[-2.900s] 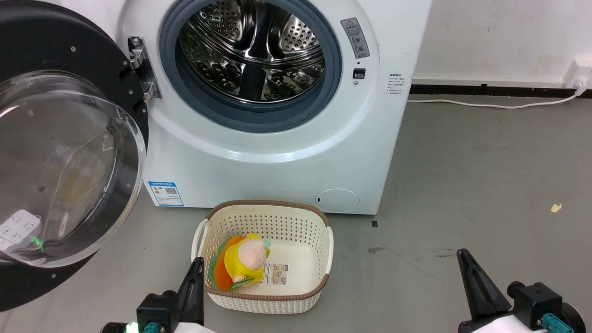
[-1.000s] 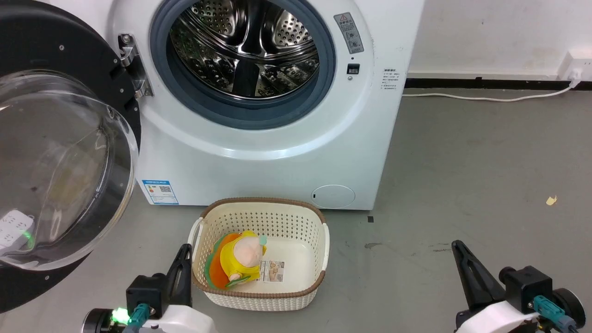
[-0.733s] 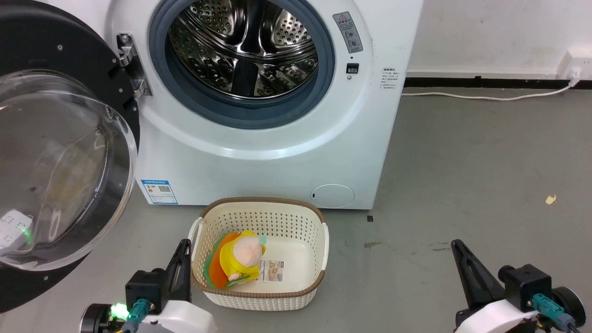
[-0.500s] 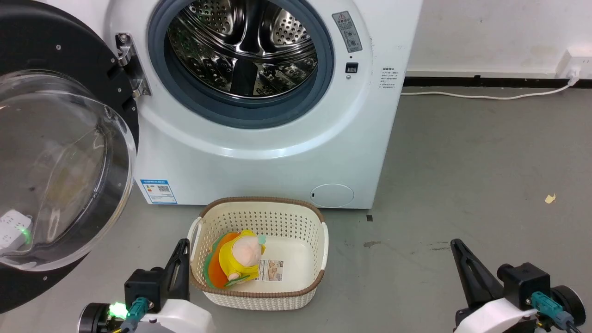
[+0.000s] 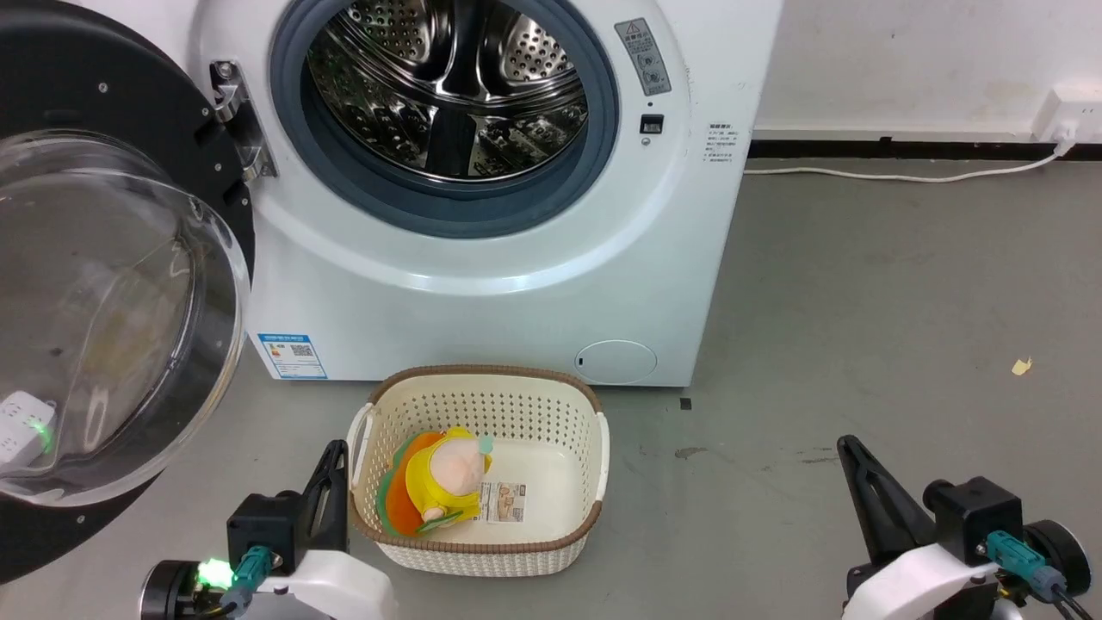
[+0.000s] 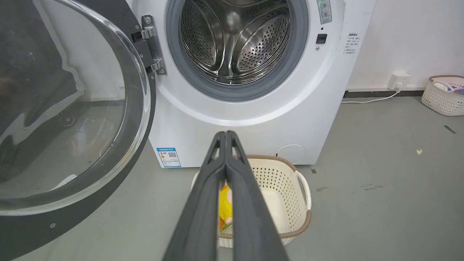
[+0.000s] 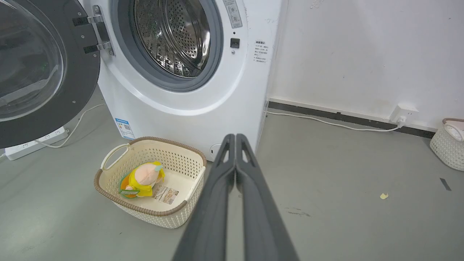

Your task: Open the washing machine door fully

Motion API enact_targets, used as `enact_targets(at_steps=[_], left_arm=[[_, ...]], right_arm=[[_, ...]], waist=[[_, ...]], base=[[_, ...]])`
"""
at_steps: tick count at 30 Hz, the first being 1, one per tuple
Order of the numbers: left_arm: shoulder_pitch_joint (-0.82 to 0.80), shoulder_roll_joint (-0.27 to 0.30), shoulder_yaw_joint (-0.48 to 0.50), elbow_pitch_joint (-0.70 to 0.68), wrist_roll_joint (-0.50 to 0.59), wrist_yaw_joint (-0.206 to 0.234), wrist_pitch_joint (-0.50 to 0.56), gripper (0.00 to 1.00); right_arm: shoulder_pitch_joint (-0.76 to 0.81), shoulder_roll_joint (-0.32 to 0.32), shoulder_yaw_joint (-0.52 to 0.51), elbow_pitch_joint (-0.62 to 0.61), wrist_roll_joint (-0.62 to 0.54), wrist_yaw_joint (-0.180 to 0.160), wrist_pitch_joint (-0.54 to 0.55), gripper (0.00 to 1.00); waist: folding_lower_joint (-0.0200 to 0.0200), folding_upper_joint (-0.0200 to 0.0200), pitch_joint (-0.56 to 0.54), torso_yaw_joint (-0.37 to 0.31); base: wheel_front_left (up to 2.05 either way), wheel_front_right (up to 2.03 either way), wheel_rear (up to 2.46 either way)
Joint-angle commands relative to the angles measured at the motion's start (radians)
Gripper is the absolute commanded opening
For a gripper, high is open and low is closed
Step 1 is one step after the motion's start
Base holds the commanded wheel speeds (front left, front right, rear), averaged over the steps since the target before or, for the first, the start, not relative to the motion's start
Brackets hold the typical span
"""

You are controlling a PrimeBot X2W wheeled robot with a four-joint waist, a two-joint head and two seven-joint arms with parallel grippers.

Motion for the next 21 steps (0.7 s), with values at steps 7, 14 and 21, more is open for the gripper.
enact_targets(at_steps=[7, 14, 21], left_arm=[[-0.017, -0.003, 0.015, -0.016, 0.019, -0.010, 0.019, 0.00], [-0.018, -0.003, 0.017, -0.017, 0.020, -0.011, 0.021, 0.00], [-0.018, -0.003, 0.017, -0.017, 0.020, -0.011, 0.021, 0.00]], right_arm=[[-0.013, 0.005, 0.001, -0.016, -0.014, 0.001, 0.018, 0.00], [-0.014, 0.005, 0.001, -0.017, -0.015, 0.001, 0.019, 0.00], [-0.014, 0.005, 0.001, -0.017, -0.015, 0.001, 0.019, 0.00]], waist=[[0.0000, 0.0000, 0.002, -0.002], [0.0000, 0.0000, 0.002, -0.003], [0.0000, 0.0000, 0.002, -0.003]], base=[[0.00, 0.00, 0.00], [0.00, 0.00, 0.00], [0.00, 0.00, 0.00]])
